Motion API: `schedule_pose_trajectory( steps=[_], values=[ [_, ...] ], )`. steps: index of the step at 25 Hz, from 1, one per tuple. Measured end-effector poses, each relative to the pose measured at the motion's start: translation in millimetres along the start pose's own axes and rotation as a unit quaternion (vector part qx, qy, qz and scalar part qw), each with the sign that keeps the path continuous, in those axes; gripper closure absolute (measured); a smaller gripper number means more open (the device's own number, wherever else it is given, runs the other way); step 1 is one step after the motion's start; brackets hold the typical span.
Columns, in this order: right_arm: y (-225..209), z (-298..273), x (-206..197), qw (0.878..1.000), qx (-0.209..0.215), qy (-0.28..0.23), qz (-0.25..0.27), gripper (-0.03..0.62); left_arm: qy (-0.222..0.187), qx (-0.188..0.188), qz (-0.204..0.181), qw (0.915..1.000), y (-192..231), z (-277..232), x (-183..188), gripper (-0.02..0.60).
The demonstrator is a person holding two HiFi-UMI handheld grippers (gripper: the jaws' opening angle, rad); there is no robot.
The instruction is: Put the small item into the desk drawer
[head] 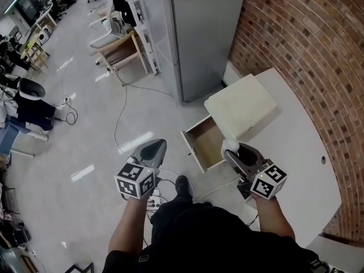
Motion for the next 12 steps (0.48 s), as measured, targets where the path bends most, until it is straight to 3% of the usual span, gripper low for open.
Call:
schedule_pose_trajectory(
  steps=[12],
  values=[
    [8.4,-87.0,-11.2,0.997,-0.051,0.05,-0.01,0.445,0.027,-0.053,0.031,0.9978,98.9,-27.8,-10.3,0.569]
  ],
)
Point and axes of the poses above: the fingertips, and each gripper's own axes: z backward along the fingers, y to its left, x out of its top, the point moved 10 cm from there along z, backward along the fingers
